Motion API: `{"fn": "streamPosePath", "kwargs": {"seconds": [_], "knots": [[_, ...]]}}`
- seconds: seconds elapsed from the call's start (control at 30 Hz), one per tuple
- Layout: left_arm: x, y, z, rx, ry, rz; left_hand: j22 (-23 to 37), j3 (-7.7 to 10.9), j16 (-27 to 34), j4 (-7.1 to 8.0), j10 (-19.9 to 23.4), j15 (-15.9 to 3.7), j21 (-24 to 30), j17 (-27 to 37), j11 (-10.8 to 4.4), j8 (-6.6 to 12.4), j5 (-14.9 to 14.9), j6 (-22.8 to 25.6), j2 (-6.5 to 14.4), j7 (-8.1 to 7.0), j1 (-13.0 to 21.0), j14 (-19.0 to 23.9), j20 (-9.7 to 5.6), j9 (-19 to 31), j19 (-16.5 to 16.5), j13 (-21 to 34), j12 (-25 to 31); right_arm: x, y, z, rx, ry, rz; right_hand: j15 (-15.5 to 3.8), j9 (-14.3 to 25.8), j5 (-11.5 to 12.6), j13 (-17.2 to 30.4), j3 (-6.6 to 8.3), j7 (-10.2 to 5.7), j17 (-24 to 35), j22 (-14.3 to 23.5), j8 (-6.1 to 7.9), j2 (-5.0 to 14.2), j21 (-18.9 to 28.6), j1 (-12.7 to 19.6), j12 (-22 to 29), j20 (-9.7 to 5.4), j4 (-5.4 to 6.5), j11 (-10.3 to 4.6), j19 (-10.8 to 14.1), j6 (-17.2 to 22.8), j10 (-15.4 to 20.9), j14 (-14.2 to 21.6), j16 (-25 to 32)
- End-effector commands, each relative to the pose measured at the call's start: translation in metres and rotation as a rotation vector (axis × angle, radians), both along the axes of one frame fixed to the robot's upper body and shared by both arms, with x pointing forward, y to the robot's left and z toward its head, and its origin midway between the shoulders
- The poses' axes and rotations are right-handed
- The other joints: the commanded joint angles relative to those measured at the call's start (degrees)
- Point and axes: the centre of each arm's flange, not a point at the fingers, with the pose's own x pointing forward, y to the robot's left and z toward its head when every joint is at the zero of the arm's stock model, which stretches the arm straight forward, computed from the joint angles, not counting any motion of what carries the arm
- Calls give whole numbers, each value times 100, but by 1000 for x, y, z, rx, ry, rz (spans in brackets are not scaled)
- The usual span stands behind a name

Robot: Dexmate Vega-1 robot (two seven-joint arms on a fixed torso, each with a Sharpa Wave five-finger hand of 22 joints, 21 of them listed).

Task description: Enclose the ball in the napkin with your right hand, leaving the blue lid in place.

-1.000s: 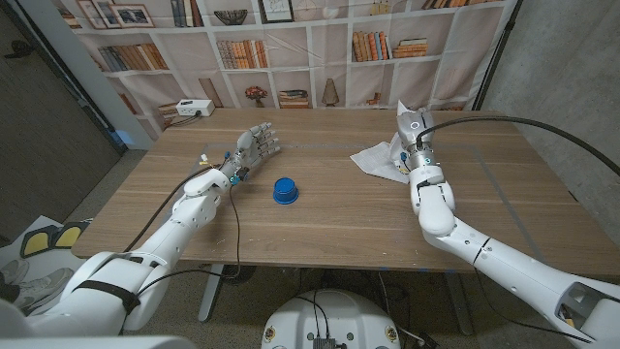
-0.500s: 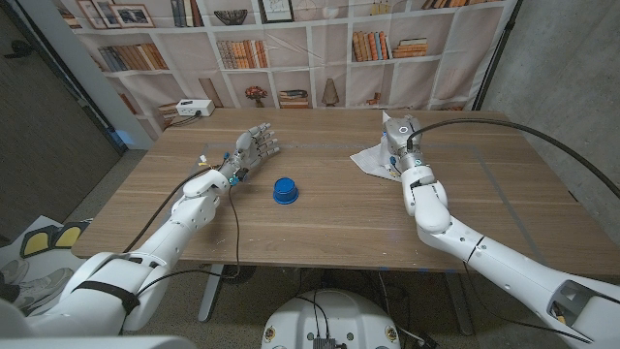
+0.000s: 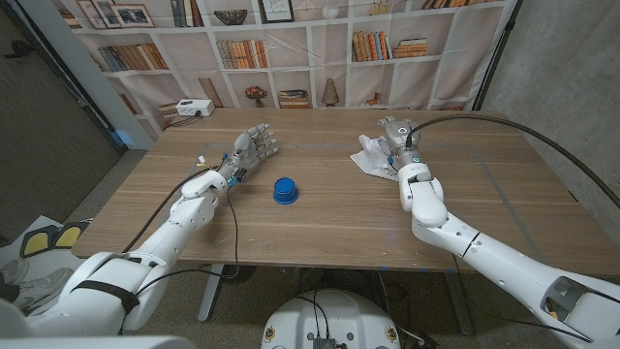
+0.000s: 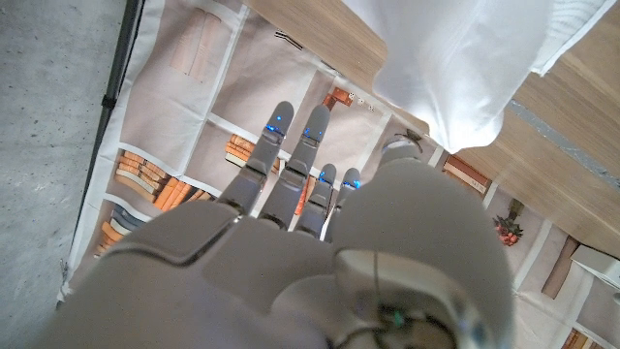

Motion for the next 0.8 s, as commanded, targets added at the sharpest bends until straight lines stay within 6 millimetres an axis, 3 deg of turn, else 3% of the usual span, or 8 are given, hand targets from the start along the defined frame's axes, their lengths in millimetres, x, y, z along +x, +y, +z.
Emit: {"fn": "streamPosePath", "kwargs": {"seconds": [0.03, 0.13, 0.23, 0.4, 0.5, 0.8], "knots": [[2, 2, 0, -1, -1, -5, 18, 19, 16, 4, -1, 21, -20, 17, 6, 31, -15, 37, -26, -25, -31, 46, 19, -4, 12, 13, 3, -9, -16, 6, 215, -21, 129, -866, -5, -40, -9, 189, 41, 16, 32, -20, 195, -40, -133, -24, -2, 241, 55, -102, 114, 120, -64, -13], [2, 2, 1, -1, -1, -8, 18, 20, 14, 4, 3, 25, -22, 17, 6, 31, -15, 37, -25, -24, -31, 43, 18, -4, 9, 13, 5, -13, -24, 8, 321, -47, 183, -833, -13, -91, -26, 388, 54, 50, 52, 18, 189, -35, -395, -19, 13, 423, 135, -157, 316, 281, -132, -15], [2, 2, 1, 0, -1, -9, 18, 21, 15, 4, 0, 25, -21, 16, 3, 31, -15, 39, -23, -24, -31, 45, 10, -4, 15, 13, 3, -15, -32, 12, 435, -43, 237, -681, -22, -173, -41, 507, 117, 53, 53, -21, 143, -42, -720, -54, 34, 471, 250, -209, 332, 350, -416, -116], [2, 3, 1, 2, -1, -9, 18, 22, 14, 5, 12, 25, -23, 16, 9, 30, -14, 38, -21, -25, -32, 44, 14, -4, 14, 13, 8, -17, -43, 15, 579, -36, 324, -517, -31, -276, -54, 590, 198, -40, 41, -66, 95, -94, -1023, -121, 86, 447, 358, -348, 336, 329, -735, -289], [0, 4, 1, 1, -3, -7, 19, 23, 16, 6, 10, 23, -23, 16, 6, 30, -14, 38, -20, -31, -33, 49, 8, -4, 17, 13, 7, -18, -47, 16, 627, -21, 369, -447, -40, -374, -65, 634, 238, -142, 25, -108, 52, -184, -1244, -185, 107, 413, 417, -553, 316, 283, -1007, -457], [-8, 8, 5, 1, -23, 10, 19, 24, 3, 9, -7, 20, -22, 17, 24, 34, -14, 51, -17, -34, -36, 18, 10, -5, 29, 13, 0, -15, -64, 19, 786, 37, 558, -72, -56, -670, -112, 596, 323, -422, -10, -222, -92, -467, -1834, -415, 240, 346, 595, -1045, 121, -27, -1760, -878]]}}
